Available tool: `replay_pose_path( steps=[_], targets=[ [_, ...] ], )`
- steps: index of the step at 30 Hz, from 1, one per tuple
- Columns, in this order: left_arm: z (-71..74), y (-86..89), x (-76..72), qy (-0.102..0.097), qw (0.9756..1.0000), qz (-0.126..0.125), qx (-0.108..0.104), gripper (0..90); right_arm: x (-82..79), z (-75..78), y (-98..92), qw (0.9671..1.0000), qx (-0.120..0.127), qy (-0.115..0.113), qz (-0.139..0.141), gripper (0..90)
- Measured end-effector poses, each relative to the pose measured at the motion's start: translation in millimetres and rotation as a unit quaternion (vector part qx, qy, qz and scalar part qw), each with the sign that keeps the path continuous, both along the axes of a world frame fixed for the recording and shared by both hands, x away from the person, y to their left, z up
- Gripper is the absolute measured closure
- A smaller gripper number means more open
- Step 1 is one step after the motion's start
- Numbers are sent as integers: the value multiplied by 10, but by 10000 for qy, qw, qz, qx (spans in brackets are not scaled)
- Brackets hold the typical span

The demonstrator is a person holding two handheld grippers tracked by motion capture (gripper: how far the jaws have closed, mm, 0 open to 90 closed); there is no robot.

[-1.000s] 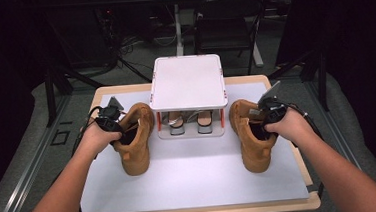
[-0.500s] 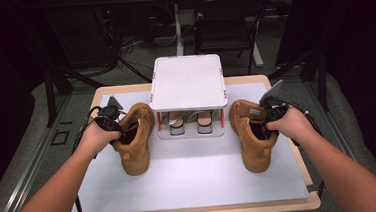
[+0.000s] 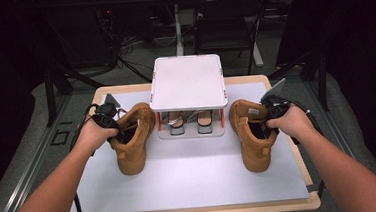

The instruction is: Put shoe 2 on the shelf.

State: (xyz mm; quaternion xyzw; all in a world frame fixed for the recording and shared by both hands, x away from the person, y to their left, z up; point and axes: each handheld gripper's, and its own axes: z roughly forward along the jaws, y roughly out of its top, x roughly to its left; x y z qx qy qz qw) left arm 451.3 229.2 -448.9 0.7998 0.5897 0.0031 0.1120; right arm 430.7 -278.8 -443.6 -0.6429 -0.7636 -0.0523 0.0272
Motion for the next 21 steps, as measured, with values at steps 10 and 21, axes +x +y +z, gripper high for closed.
replay_pose_path(
  steps=[10, 21],
  targets=[
    [63, 46, 21, -5, 9998, 161, -103, 856, -13, 57, -28, 9995, 189, -102, -224, 862],
    [188, 124, 52, -46, 9993, 323, -188, 855, 6, 137, -48, 9987, 227, -260, -374, 862]
  ],
)
